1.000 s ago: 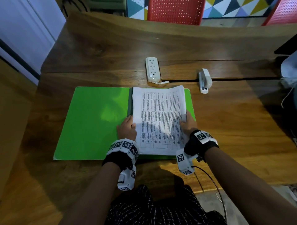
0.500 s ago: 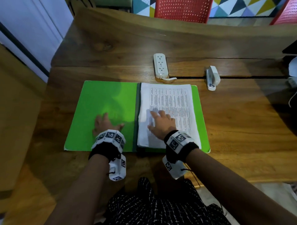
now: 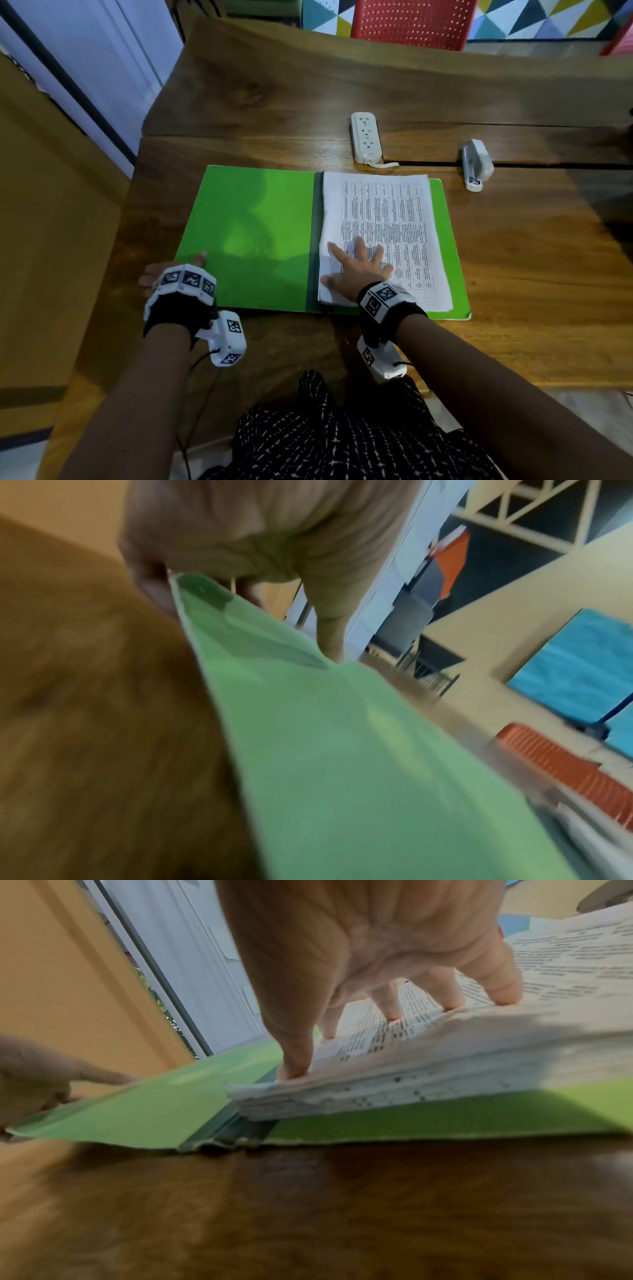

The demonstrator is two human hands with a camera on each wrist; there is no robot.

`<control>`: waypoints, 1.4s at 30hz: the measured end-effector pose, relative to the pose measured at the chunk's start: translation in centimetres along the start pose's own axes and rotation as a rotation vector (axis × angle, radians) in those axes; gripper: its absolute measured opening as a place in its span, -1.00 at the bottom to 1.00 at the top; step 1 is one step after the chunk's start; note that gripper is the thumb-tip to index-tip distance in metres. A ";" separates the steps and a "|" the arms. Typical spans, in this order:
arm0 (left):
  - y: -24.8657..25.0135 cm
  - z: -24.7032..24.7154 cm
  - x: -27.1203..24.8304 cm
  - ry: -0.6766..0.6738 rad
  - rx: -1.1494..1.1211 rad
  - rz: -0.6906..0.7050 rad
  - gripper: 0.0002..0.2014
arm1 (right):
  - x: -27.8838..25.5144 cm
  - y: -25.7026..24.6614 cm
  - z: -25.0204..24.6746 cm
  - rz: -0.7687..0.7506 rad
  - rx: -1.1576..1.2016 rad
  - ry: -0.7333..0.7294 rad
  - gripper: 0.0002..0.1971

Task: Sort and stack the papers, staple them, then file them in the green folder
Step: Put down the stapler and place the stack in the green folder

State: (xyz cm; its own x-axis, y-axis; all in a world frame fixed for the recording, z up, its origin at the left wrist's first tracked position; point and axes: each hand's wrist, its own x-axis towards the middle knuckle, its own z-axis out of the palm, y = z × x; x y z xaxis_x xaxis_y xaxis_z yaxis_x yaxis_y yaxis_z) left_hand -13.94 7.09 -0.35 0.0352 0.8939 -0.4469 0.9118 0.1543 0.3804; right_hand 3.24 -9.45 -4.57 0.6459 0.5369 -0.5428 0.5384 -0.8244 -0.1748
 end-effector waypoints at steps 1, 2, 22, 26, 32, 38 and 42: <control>-0.1 -0.6 0.3 0.000 0.049 0.118 -0.41 | 0.0 -0.1 0.0 0.002 -0.002 0.001 -0.29; 0.1 -1.5 1.0 0.029 0.042 0.156 -0.42 | 0.0 -0.1 0.1 0.003 -0.003 0.001 -0.29; 9.9 11.9 -8.9 -0.357 -0.102 0.281 -0.41 | -1.5 14.3 -4.0 0.256 1.180 0.135 -0.44; 10.2 13.9 -9.5 -0.166 0.090 0.230 -0.28 | -1.6 17.0 -4.1 0.303 1.523 0.025 -0.26; 10.7 16.4 -10.0 -0.057 0.026 0.209 -0.32 | -1.3 17.0 -4.2 0.312 1.157 0.123 -0.59; 11.0 17.0 -10.1 -0.008 0.014 0.203 -0.34 | 0.1 16.9 -3.7 0.313 0.955 0.188 -0.50; 12.0 17.2 -9.7 0.007 0.042 0.203 -0.32 | 1.1 17.0 -4.4 0.174 0.845 0.246 -0.29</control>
State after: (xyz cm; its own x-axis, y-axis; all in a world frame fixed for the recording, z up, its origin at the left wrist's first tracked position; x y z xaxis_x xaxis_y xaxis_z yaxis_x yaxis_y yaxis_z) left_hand 3.70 -7.01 -5.36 0.2171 0.9078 -0.3588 0.9027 -0.0468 0.4278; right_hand 15.50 -22.07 -4.55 0.8311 0.3355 -0.4436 -0.0933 -0.7021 -0.7059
